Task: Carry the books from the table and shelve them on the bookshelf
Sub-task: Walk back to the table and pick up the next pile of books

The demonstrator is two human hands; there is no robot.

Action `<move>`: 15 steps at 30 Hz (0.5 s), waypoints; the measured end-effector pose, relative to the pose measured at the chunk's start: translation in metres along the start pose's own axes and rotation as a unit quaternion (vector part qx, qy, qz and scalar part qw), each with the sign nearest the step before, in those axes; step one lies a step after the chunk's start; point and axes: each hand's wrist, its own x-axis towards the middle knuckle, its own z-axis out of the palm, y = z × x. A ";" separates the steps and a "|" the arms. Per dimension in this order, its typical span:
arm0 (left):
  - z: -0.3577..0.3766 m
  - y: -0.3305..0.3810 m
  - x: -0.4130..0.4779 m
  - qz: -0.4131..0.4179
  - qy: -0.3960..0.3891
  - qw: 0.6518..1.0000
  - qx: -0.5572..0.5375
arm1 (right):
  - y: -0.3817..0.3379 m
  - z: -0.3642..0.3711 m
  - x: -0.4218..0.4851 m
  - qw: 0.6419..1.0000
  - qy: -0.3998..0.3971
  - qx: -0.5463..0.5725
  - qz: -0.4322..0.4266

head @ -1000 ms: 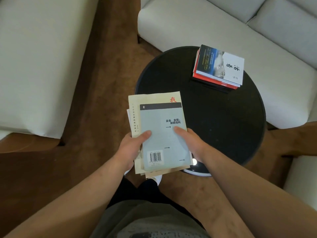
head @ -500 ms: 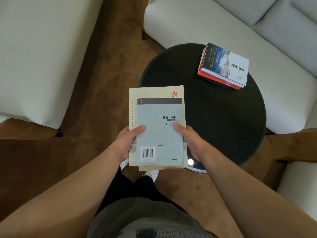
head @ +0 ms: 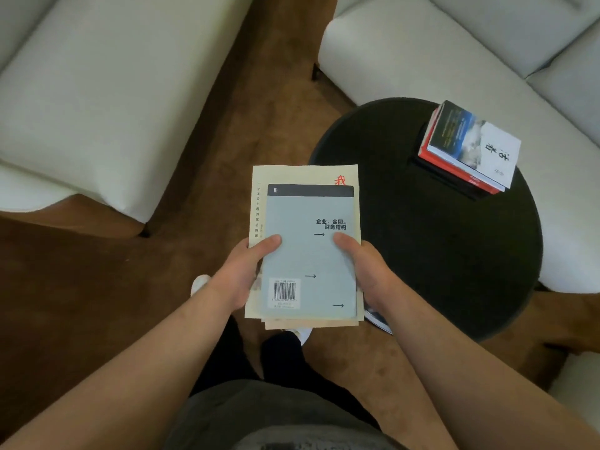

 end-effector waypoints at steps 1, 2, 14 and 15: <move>-0.010 0.004 -0.010 0.007 0.006 1.000 -0.008 | -0.003 0.013 0.000 1.000 -0.006 -0.010 -0.002; -0.022 0.010 -0.020 0.016 0.010 1.000 -0.017 | -0.006 0.026 0.001 1.000 -0.011 -0.019 0.000; -0.215 0.064 -0.122 0.076 0.120 0.983 -0.115 | -0.035 0.259 0.017 0.970 -0.154 -0.189 -0.010; -0.234 0.067 -0.129 0.084 0.127 0.980 -0.129 | -0.037 0.282 0.021 0.965 -0.164 -0.202 -0.011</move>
